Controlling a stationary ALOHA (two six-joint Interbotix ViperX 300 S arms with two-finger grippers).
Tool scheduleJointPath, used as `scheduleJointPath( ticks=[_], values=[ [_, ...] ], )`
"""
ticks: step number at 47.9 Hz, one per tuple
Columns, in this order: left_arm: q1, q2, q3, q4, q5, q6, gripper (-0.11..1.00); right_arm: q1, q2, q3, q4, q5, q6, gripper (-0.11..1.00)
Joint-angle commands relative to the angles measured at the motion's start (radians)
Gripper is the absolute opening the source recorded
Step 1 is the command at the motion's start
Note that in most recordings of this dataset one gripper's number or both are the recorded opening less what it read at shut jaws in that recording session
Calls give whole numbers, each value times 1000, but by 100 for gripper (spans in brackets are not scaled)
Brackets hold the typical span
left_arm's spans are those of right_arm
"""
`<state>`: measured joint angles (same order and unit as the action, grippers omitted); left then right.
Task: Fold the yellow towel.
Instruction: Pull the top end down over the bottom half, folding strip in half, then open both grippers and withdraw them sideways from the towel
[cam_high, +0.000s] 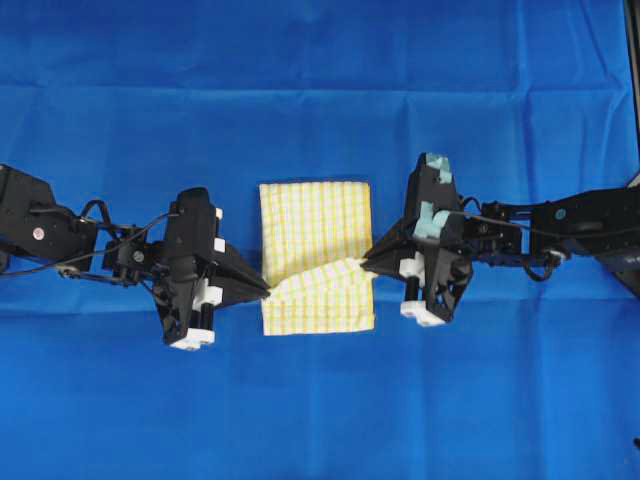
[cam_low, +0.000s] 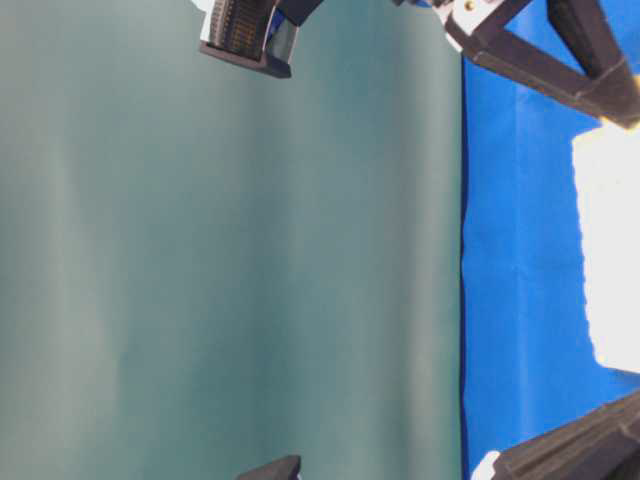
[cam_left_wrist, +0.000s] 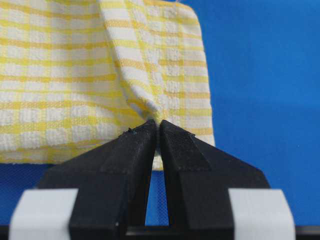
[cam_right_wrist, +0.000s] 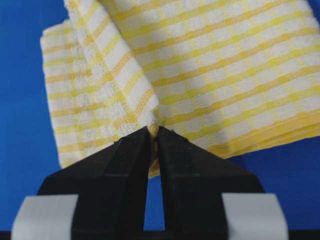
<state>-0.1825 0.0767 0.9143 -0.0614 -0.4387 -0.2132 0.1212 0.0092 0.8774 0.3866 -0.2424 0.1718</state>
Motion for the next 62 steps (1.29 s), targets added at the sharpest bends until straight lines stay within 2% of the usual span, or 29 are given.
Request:
scheduleJointPath(
  ticks=[1,23,26,29,34,36,40,49,62],
  values=[
    [-8,-8,-17,2,-5,2,3,5,-11,-15,3,-6,0,5],
    [11,-11,-29,2,38,3,4,5,-2,-32,11,-2,3,8],
    [11,-17,-29,2,48,2,12,6,3,-40,20,6,3,21],
    [12,-31,-29,2,61,2,24,8,3,-44,26,17,5,42],
    [11,-75,-31,3,107,9,51,9,-12,-46,26,41,-2,74],
    [11,-106,-31,3,133,15,59,9,-37,-46,25,52,-9,79],
    [12,-167,-28,6,176,20,69,9,-100,-44,11,63,-28,73],
    [25,-330,12,9,252,20,67,-8,-290,-23,-14,94,-97,71],
    [44,-598,155,11,252,25,67,-69,-563,61,-14,186,-239,71]
  ],
)
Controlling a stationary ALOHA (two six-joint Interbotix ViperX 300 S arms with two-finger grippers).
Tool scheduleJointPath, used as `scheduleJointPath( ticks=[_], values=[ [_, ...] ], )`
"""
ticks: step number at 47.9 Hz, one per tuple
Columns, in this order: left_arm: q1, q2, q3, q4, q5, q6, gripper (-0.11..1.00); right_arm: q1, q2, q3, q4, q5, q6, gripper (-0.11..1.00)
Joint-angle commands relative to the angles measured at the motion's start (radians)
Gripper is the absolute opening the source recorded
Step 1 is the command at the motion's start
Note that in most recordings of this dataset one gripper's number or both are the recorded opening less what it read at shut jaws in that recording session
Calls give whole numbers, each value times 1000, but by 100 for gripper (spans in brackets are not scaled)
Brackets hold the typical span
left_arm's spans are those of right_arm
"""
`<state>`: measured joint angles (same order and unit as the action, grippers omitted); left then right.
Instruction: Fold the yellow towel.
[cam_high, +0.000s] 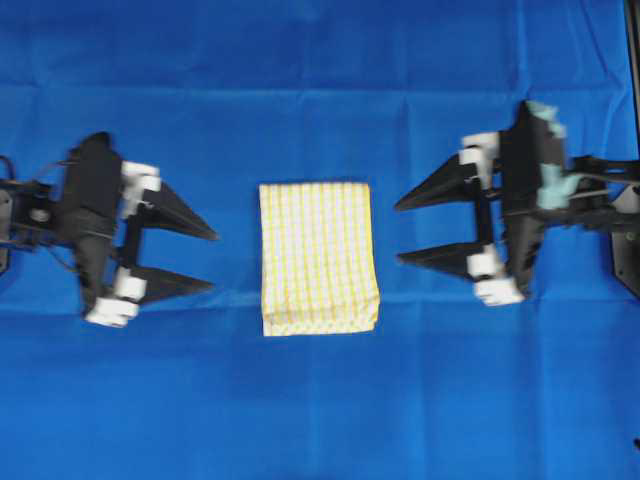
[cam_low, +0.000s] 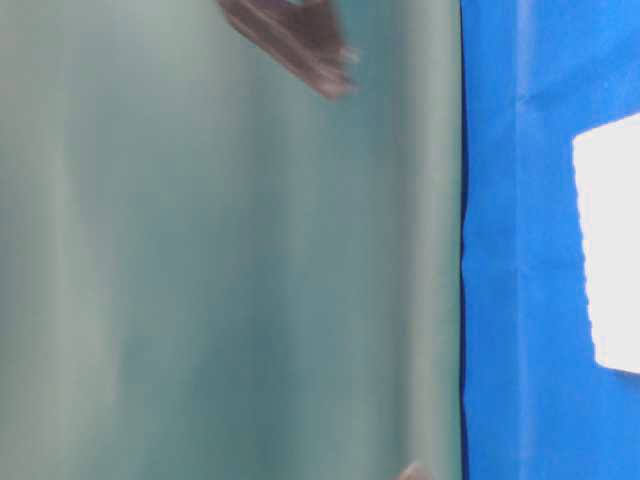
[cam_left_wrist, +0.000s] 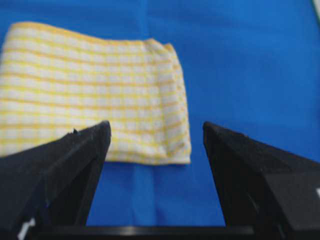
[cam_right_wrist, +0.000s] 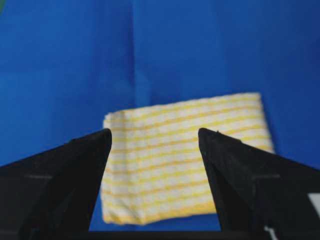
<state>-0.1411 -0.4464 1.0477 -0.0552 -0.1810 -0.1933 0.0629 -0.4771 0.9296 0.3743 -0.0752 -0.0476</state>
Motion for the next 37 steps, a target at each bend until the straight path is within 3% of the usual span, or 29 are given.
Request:
scheduleJointPath(
  ticks=[1,10,20,37],
  values=[
    [3,-97,32,3,-6,8,67,-15,-97,17,-2,26,-26,71],
    [11,-296,109,3,2,97,67,-31,-249,61,-6,112,-66,71],
    [29,-471,176,3,5,195,66,-38,-425,146,-57,183,-75,71],
    [54,-635,291,3,11,210,66,-38,-680,327,-75,166,-75,71]
  ],
)
